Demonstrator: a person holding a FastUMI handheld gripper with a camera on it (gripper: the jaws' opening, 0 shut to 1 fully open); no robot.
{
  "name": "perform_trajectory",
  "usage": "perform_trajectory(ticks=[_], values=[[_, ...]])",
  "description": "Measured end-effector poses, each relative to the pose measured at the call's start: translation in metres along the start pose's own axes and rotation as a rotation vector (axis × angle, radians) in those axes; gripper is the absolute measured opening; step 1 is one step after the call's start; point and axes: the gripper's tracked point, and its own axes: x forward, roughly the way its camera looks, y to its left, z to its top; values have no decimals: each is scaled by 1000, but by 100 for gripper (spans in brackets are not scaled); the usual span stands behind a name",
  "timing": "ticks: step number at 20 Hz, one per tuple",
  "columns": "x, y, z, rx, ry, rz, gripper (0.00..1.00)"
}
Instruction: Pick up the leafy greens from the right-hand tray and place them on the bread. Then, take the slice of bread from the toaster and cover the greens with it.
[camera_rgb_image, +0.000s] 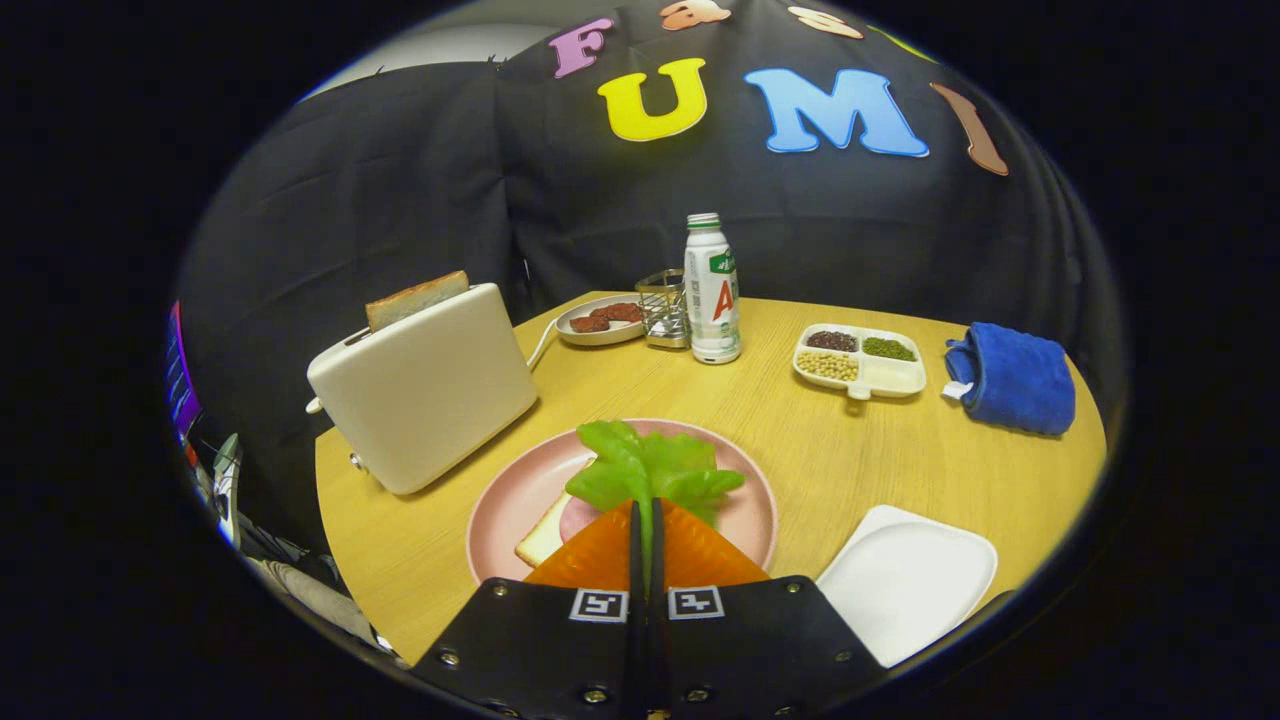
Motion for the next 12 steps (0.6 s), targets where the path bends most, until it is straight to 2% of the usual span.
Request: perform_trajectory(ticks=[5, 12], values=[[34, 47, -13, -81, 53, 52, 1], [44, 54, -18, -95, 74, 40, 1]])
